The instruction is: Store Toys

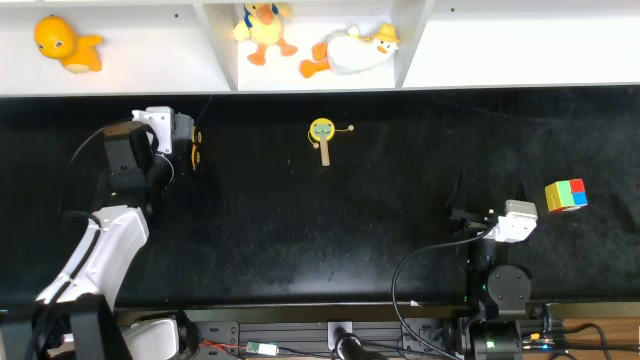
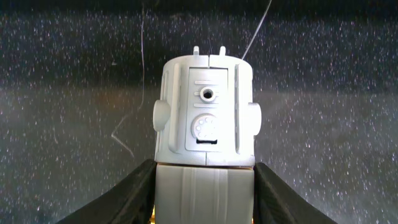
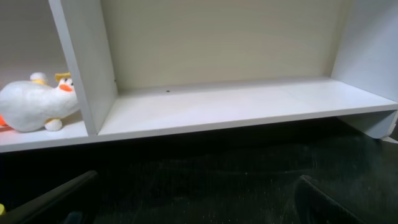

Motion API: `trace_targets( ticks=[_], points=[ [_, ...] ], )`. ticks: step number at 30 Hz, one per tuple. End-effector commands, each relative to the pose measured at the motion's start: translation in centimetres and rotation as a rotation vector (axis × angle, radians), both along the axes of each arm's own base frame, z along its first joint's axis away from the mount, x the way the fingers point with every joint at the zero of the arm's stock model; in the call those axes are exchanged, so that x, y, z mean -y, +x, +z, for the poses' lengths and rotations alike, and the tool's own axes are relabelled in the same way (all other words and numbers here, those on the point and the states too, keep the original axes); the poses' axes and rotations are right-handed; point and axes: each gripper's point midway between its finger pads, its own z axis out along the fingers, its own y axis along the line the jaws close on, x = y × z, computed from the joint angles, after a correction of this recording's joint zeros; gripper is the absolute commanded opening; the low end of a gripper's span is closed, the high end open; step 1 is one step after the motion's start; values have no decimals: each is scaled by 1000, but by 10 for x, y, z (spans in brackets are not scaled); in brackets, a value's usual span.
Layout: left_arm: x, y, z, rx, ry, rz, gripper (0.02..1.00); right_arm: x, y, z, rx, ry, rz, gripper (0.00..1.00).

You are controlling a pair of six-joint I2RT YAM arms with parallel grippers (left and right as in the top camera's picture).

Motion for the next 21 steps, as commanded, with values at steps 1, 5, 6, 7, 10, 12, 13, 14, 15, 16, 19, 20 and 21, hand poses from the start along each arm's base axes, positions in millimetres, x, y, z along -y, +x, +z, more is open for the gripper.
trace_targets(
  ticks=[1, 5, 6, 7, 10, 12, 13, 14, 15, 16, 19, 20, 21],
  points=[
    [1, -10, 12, 4, 2, 8, 224, 0, 0, -3, 0, -3, 3, 993],
    [1, -24, 26, 5, 8, 8, 202, 0, 0, -3, 0, -3, 3, 996],
    [1, -29, 30, 6, 11, 11, 200, 0, 0, -3, 0, -3, 3, 996],
    [0, -32, 34, 9, 16, 15, 196, 0, 0, -3, 0, -3, 3, 996],
    [0, -42, 50, 38, 25, 21, 196, 0, 0, -3, 0, -3, 3, 993],
    [0, -43, 63, 79, 28, 22, 196, 0, 0, -3, 0, -3, 3, 993],
    [0, -43, 68, 95, 29, 22, 196, 0, 0, -3, 0, -3, 3, 996],
    [0, -44, 74, 116, 31, 22, 196, 0, 0, -3, 0, -3, 3, 996],
    [0, -44, 78, 131, 32, 22, 191, 0, 0, -3, 0, -3, 3, 996],
    [0, -44, 83, 148, 33, 22, 187, 0, 0, -3, 0, -3, 3, 996],
    [0, -42, 94, 194, 38, 23, 174, 0, 0, -3, 0, -3, 3, 996],
    [0, -40, 98, 210, 39, 23, 167, 0, 0, -3, 0, -3, 3, 996],
    [0, -37, 102, 229, 41, 23, 165, 0, 0, -3, 0, -3, 3, 996]
  ],
)
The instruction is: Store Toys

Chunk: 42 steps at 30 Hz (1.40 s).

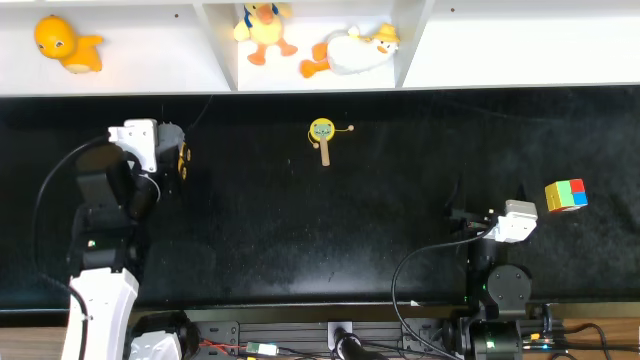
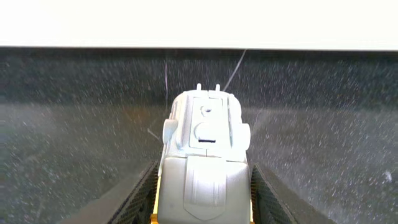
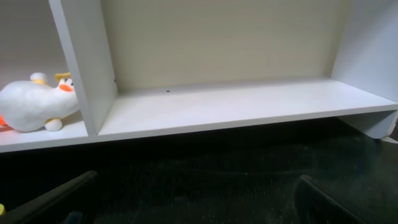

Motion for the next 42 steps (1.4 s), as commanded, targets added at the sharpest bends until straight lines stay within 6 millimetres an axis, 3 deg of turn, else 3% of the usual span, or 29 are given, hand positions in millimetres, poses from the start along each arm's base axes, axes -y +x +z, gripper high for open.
trace_targets(
  ticks=[1, 8, 16, 31, 42],
  points=[
    [-1, 7, 17, 77, 10, 6, 163, 0, 0, -3, 0, -3, 3, 996],
    [-2, 25, 39, 190, 17, 0, 150, 0, 0, -3, 0, -3, 3, 993],
    [0, 59, 51, 308, 16, -27, 152, 0, 0, -3, 0, -3, 3, 993],
    [3, 115, 51, 478, 13, -71, 169, 0, 0, -3, 0, -3, 3, 993],
    [6, 133, 57, 591, 27, -80, 178, 0, 0, -3, 0, -3, 3, 996]
  ],
)
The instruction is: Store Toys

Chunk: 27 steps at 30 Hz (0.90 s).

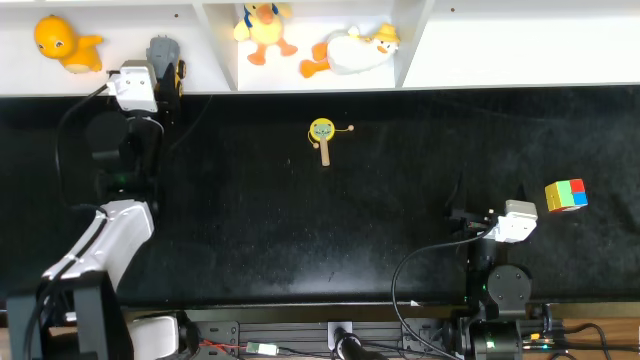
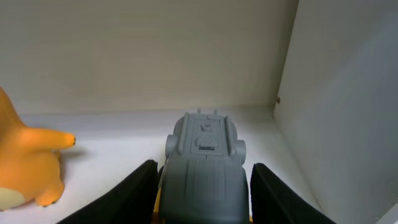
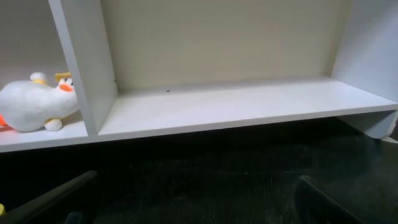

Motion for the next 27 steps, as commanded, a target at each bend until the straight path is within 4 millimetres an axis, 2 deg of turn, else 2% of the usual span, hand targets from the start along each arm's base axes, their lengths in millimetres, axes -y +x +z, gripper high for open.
trace_targets(
  ticks=[1, 14, 23, 27],
  points=[
    [2, 6, 9, 45, -3, -9, 183, 0, 0, -3, 0, -3, 3, 996],
    [0, 16, 10, 115, 3, -1, 191, 0, 0, -3, 0, -3, 3, 993],
    [-2, 40, 1, 100, -19, -2, 194, 0, 0, -3, 0, -3, 3, 993],
    [-3, 44, 0, 97, -21, -1, 196, 0, 0, -3, 0, -3, 3, 993]
  ],
)
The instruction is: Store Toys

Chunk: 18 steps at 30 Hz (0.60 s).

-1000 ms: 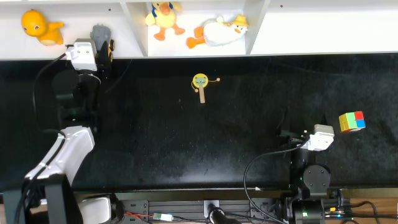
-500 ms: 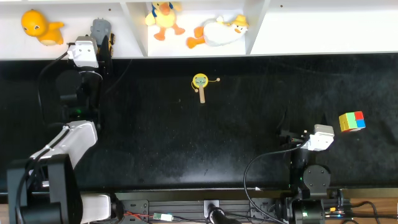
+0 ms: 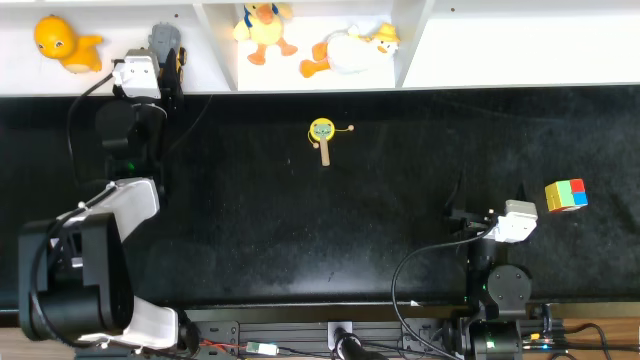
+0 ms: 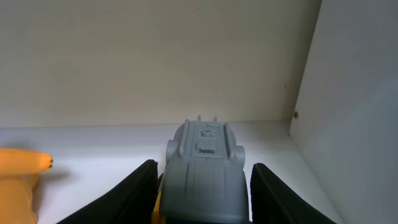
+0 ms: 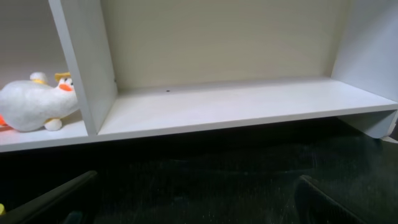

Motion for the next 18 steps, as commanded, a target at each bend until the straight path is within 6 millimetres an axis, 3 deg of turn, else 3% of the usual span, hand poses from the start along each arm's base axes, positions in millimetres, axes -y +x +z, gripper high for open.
trace_targets(
  ticks=[1, 15, 18],
  points=[
    [1, 8, 14, 37, -17, -2, 191, 0, 0, -3, 0, -3, 3, 996],
    [0, 11, -10, -19, -27, -1, 205, 0, 0, -3, 0, -3, 3, 996],
    [0, 13, -15, -25, -39, -1, 253, 0, 0, -3, 0, -3, 3, 996]
  ],
)
